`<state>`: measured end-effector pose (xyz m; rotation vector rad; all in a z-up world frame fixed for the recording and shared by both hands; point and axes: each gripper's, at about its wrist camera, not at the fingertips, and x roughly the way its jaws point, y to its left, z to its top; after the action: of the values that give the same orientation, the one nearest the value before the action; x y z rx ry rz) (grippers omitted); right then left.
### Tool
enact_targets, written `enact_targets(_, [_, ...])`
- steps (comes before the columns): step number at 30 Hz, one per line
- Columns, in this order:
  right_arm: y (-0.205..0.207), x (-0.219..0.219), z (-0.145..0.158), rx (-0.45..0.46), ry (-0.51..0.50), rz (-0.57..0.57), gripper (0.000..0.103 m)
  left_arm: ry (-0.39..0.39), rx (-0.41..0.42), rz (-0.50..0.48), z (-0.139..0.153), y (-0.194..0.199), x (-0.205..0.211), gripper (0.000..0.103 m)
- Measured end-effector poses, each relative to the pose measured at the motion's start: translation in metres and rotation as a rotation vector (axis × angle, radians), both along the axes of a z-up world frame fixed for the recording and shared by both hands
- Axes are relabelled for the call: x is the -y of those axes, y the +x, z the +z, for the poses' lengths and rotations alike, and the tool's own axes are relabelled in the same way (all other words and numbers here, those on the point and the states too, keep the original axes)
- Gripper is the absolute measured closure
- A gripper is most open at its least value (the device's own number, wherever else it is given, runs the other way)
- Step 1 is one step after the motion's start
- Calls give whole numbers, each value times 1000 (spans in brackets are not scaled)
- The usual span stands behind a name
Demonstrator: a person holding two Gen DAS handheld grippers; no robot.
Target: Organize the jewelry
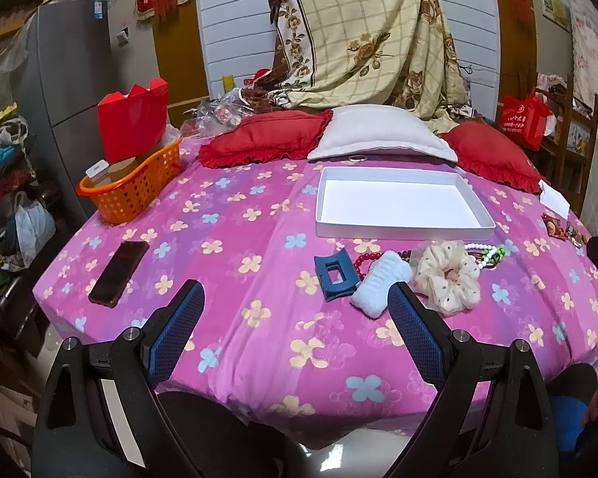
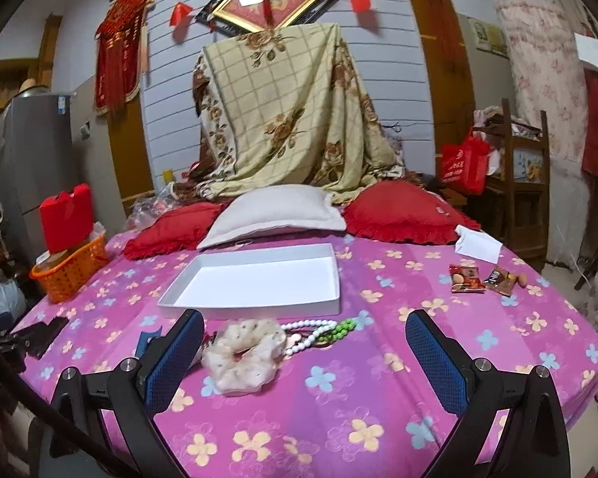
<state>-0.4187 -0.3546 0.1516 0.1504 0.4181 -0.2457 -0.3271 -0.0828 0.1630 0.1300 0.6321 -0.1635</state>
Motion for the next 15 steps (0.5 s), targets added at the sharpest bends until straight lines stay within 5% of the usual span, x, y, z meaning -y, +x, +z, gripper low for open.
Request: enact_targets(15, [10, -19, -12, -78, -9, 49, 3, 4, -25, 3, -6, 1, 1, 9])
